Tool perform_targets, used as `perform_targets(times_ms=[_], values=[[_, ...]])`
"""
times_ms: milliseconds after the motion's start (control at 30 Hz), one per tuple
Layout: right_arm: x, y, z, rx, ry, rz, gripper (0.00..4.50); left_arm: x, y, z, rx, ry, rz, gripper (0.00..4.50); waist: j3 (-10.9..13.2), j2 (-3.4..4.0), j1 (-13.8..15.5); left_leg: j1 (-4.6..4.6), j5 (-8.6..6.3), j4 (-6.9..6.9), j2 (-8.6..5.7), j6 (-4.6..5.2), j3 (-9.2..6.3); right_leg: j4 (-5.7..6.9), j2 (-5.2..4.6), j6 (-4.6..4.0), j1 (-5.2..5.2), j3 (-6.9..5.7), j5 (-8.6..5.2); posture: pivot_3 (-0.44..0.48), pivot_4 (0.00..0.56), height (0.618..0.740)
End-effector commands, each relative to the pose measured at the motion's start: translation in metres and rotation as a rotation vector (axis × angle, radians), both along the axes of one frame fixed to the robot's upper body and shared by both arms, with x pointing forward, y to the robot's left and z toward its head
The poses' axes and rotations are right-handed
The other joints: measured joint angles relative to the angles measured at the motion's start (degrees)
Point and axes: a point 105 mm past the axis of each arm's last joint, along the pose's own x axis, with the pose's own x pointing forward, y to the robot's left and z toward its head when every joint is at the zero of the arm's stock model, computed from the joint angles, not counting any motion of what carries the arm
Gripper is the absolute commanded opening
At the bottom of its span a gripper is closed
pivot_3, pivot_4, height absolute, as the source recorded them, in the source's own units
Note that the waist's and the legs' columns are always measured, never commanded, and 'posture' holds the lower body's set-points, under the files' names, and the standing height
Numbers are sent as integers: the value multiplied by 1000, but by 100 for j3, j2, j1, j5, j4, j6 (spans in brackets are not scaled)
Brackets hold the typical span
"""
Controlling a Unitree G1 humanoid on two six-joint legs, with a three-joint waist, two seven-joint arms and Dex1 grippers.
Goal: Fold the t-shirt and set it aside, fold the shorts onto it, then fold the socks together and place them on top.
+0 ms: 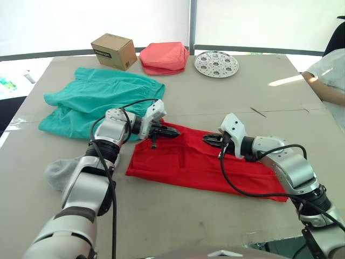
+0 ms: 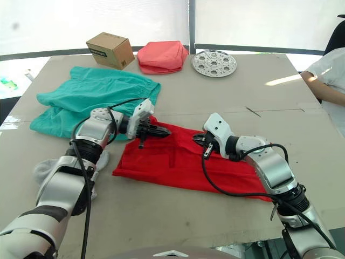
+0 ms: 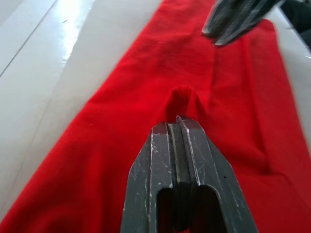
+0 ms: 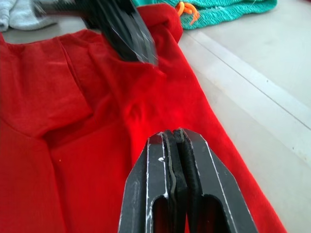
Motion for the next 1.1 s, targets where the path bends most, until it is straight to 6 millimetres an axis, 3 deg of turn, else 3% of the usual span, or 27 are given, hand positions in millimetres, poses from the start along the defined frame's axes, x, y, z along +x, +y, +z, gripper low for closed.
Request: perform_targets(times_ms=[33,100,133,200,367,600,733,1067,1100], values=[[-4,1,13,17,-54,12,0,-12,-3,6,-12,-34,-78,40,0,0,0,0,0,0,0,0,0,0,0,0,0,0,0,0,150,740],[-4,0,13,16,-55,4,0,-13,-1,6,-21,-95,-63,40,0,1,7,0,0,0,1,0,-4,1,-1,0,0,1,0,0,150,740],[-5,0,12,17,-55,1,0,-11,0,9,-46,-104,-28,529,0,1,7,0,0,0,1,0,-4,0,-3,0,0,1,0,0,150,740],[-6,-1,12,17,-54,-3,0,-10,3,15,-69,-163,10,950,0,0,6,1,0,0,2,0,-9,0,-4,0,0,1,0,0,150,740],[-8,-4,11,19,-45,-6,0,-16,11,24,-43,-356,4,3332,0,0,7,1,0,1,2,0,-21,1,-7,-1,-1,2,0,0,150,740],[-7,-3,8,12,-38,-3,0,0,-9,29,12,-324,12,3332,0,0,36,0,0,5,-4,0,1,3,-6,0,2,0,1,0,150,740],[-9,-4,9,13,-37,1,0,13,-20,29,98,-218,-33,3332,-1,-1,18,-3,0,8,-5,0,0,3,-3,5,3,-2,3,0,150,740],[-18,-5,14,37,-45,2,0,29,-38,7,309,-176,-164,3332,0,-2,3,-6,-1,7,-2,1,-3,0,3,16,0,-1,8,0,150,740],[-19,-5,14,37,-44,-6,0,28,-37,4,332,-178,-181,3104,0,-2,6,-6,-1,7,-1,1,-2,-1,3,16,0,-1,8,0,150,740]])
